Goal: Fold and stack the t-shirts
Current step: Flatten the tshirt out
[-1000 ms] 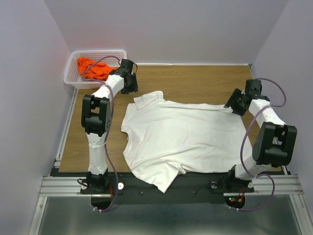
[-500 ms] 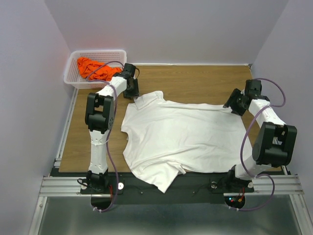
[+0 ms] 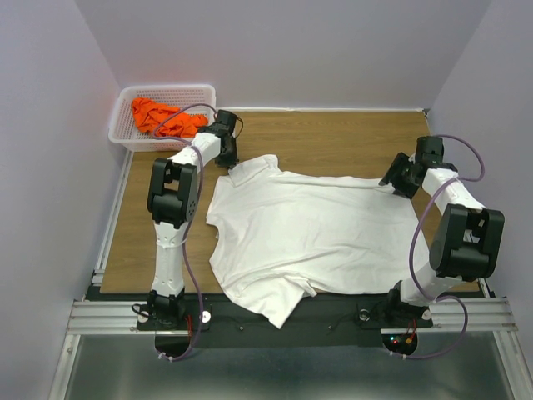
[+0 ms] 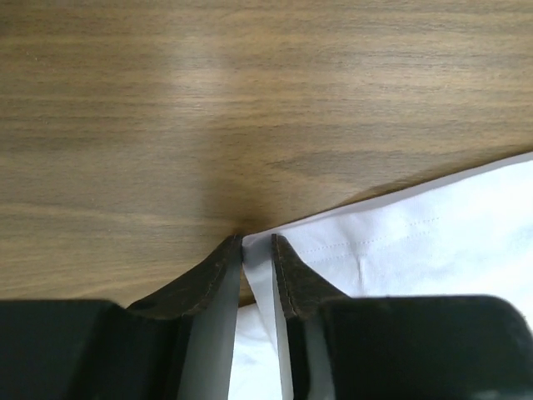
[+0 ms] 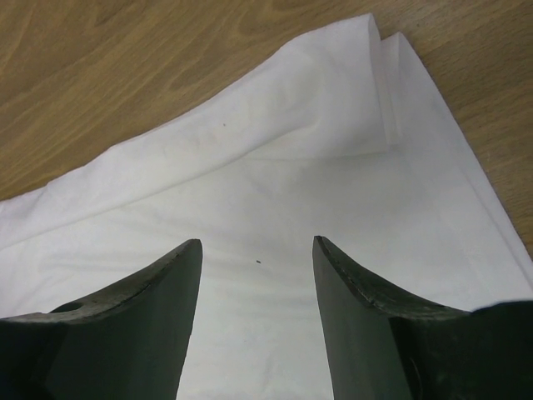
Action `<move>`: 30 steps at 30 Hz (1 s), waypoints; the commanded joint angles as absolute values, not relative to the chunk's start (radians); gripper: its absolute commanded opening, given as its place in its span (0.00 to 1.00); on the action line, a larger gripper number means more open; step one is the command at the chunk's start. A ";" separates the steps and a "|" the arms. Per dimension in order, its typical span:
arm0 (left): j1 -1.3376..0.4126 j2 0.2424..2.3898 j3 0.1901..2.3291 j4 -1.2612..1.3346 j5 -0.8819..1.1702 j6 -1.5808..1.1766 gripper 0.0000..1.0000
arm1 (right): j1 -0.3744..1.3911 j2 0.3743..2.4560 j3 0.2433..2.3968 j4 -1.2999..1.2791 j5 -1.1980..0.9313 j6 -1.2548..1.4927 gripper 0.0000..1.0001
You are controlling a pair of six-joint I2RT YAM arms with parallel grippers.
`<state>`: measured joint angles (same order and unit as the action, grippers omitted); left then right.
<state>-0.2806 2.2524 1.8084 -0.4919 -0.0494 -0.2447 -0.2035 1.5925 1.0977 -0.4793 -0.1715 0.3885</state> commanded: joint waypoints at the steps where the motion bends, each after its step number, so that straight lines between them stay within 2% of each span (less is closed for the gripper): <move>1: -0.296 2.263 1.789 -0.511 -0.089 -0.224 0.19 | -0.209 1.588 1.101 -0.451 -0.123 0.385 0.62; 4: -0.298 2.249 1.804 -0.511 -0.103 -0.212 0.11 | -0.209 1.603 1.111 -0.451 -0.042 0.397 0.62; 5: -0.298 2.241 1.812 -0.511 -0.109 -0.209 0.02 | -0.209 1.609 1.120 -0.453 -0.014 0.420 0.62; 6: -0.296 2.226 1.831 -0.511 -0.120 -0.204 0.00 | -0.209 1.617 1.123 -0.453 -0.005 0.437 0.61; 16: -0.298 2.111 1.956 -0.479 -0.117 -0.160 0.00 | -0.210 1.752 1.254 -0.402 0.100 0.444 0.61; 22: -0.296 2.095 2.006 -0.471 -0.129 -0.163 0.00 | -0.210 1.833 1.339 -0.362 0.138 0.425 0.58; 30: -0.298 2.094 2.088 -0.469 -0.129 -0.167 0.00 | -0.210 1.841 1.329 -0.362 0.212 0.419 0.57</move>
